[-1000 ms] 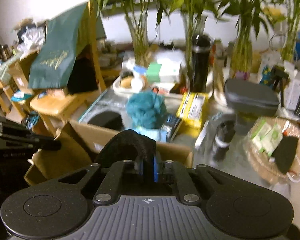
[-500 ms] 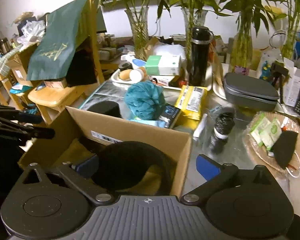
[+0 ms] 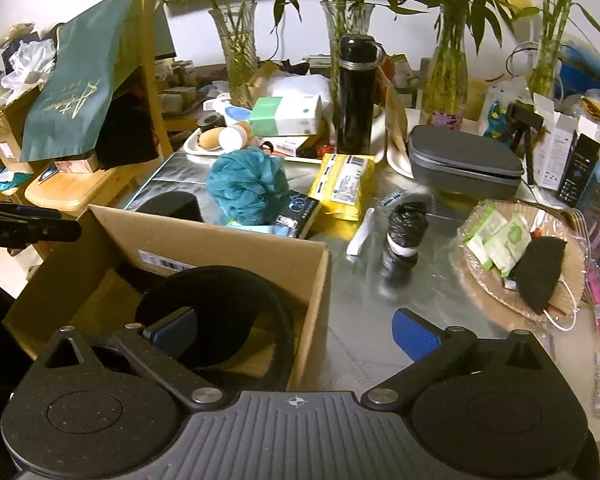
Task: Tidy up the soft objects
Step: 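Lower the pouch into the box and open the left gripper while the right gripper drops the cushion in, then grasp the black plastic-wrapped roll with the right gripper while the left gripper approaches the black foam sponge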
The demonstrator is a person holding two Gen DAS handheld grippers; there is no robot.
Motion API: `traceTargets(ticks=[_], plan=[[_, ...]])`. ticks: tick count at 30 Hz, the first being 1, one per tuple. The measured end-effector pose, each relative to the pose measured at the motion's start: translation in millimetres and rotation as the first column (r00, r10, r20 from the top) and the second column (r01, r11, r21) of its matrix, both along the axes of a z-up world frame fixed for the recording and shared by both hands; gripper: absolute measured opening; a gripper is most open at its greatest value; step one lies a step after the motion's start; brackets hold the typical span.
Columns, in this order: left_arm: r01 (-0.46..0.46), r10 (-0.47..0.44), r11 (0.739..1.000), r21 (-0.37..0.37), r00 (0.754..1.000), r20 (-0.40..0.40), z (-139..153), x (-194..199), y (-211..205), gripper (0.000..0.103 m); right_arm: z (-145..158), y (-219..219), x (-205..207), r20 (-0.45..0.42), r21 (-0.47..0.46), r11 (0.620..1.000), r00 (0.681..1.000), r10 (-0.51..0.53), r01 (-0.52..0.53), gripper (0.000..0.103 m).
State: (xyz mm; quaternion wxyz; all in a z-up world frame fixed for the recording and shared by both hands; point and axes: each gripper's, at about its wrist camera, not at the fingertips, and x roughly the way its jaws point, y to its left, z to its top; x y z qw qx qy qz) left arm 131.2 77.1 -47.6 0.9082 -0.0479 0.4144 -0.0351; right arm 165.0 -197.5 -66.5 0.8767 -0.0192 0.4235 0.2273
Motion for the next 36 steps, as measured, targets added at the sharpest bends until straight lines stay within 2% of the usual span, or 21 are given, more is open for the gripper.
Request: traceTargets(ticks=[4, 19, 23, 25, 31, 36], plan=[[-0.019, 0.019, 1.000, -0.011, 1.000, 0.004, -1.8, 4.9, 7.5, 0.064, -0.6, -2.4, 9.5, 0.010, 0.003, 1.000, 1.000, -0.021, 0.021, 0.103], [-0.049, 0.047, 0.998, 0.036, 0.998, 0.034, -9.4, 30.8, 28.3, 0.064, -7.4, -13.3, 56.7, 0.018, 0.019, 0.990, 0.990, -0.137, 0.136, 0.103], [-0.080, 0.080, 0.997, -0.002, 0.996, 0.049, -16.5, 34.3, 38.2, 0.064, -13.3, -15.0, 70.9, 0.017, 0.018, 0.987, 0.987, -0.157, 0.157, 0.103], [-0.104, 0.104, 0.995, 0.003, 0.994, 0.042, -18.7, 38.2, 40.9, 0.064, -15.9, -16.4, 78.1, 0.017, 0.017, 0.985, 0.985, -0.172, 0.172, 0.103], [-0.118, 0.116, 0.993, 0.018, 0.989, 0.091, -19.0, 39.6, 45.7, 0.064, -27.6, -21.1, 103.5, 0.020, 0.017, 0.978, 0.978, -0.209, 0.208, 0.103], [-0.150, 0.151, 0.989, -0.018, 0.985, 0.079, -23.2, 42.4, 52.4, 0.064, -46.5, -21.7, 126.1, 0.026, -0.031, 0.976, 0.976, -0.216, 0.216, 0.103]])
